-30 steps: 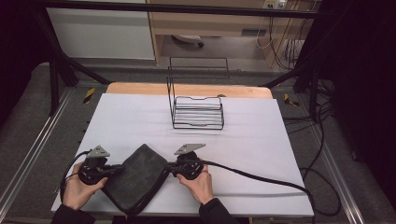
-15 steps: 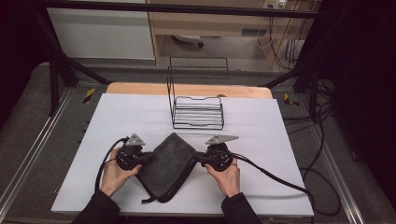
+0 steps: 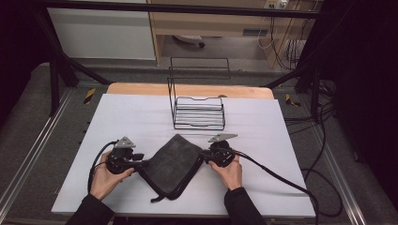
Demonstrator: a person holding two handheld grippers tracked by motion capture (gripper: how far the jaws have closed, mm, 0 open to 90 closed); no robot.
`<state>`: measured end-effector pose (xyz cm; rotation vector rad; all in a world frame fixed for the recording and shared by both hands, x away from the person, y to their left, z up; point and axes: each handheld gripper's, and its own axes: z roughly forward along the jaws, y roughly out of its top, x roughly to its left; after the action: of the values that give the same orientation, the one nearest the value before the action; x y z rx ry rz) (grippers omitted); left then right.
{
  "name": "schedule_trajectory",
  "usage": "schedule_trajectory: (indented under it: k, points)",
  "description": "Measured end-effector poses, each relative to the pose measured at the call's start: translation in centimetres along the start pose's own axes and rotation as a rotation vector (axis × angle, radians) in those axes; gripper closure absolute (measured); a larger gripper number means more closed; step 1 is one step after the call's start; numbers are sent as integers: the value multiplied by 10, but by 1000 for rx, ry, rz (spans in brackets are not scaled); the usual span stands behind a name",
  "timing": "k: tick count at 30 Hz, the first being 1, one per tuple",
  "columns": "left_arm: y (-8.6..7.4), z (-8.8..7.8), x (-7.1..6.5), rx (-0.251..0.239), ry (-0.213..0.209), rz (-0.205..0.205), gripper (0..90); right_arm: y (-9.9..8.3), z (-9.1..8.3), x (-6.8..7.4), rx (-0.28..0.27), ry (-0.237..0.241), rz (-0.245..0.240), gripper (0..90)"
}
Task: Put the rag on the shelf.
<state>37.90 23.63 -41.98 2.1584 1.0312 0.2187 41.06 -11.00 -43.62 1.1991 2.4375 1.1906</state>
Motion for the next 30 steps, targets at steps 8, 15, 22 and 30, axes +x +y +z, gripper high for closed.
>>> schedule_trajectory:
  k: [8,15,22,30]
  points:
    - [-13,2,-3,82,-1,13,634,-1,-5,0,-82,8,76,478]
    - [-16,5,-3,89,-40,-18,749,-11,12,0,-19,-23,98,585]
    - [-15,3,-9,99,-22,-13,831,-10,12,0,-5,32,146,806]
    - [-27,-13,-29,61,-78,-90,835,17,14,-7,-40,71,85,821]
